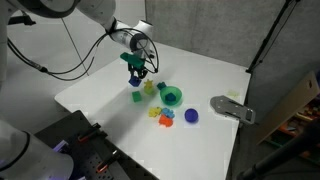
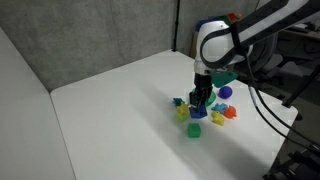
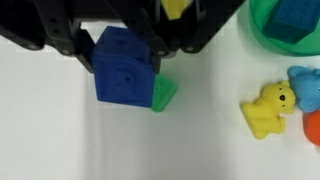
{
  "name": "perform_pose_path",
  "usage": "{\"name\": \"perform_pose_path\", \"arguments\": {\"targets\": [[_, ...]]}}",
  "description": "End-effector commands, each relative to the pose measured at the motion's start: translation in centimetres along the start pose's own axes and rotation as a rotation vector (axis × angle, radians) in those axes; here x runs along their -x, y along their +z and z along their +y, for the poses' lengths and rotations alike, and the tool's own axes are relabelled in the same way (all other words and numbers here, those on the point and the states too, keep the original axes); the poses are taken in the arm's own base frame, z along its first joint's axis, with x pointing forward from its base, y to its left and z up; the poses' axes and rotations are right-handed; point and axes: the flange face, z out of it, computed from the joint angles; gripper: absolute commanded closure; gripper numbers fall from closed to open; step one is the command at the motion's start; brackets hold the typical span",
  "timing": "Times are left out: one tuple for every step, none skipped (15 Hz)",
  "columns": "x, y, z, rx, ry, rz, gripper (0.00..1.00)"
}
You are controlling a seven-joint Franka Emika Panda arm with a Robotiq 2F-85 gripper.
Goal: Put the blue block on the table
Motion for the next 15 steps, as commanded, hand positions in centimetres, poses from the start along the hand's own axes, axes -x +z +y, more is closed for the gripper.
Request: {"name": "perform_pose_path", "arguments": {"targets": [[0.2, 1.4, 0.4, -0.013, -0.002, -0.063, 0.71], [0.3, 1.8, 0.5, -0.012, 0.0, -0.082, 0.71], [0.4, 2.2, 0.7, -0.009, 0.004, -0.098, 0.71], [0.5, 2.6, 0.8, -0.01, 0.004, -0.117, 0.71], [0.5, 3.0, 0.8, -0.007, 0.006, -0.128, 0.71], [0.4, 3.4, 1.0, -0.002, 0.011, -0.135, 0.71], [0.3, 3.7, 1.1, -0.007, 0.009, -0.143, 0.71], [0.1, 4.1, 1.3, -0.01, 0.01, -0.147, 0.71], [-0.1, 4.6, 1.5, -0.016, 0.013, -0.158, 0.71], [-0.2, 5.0, 1.7, -0.02, 0.013, -0.167, 0.71], [-0.4, 5.3, 1.8, -0.028, 0.009, -0.174, 0.71], [-0.5, 5.6, 1.9, -0.039, 0.006, -0.181, 0.71], [-0.8, 5.7, 1.9, -0.043, 0.0, -0.184, 0.71], [-1.0, 5.9, 1.9, -0.042, -0.006, -0.185, 0.71], [-1.2, 6.1, 1.9, -0.045, -0.013, -0.188, 0.71]]}}
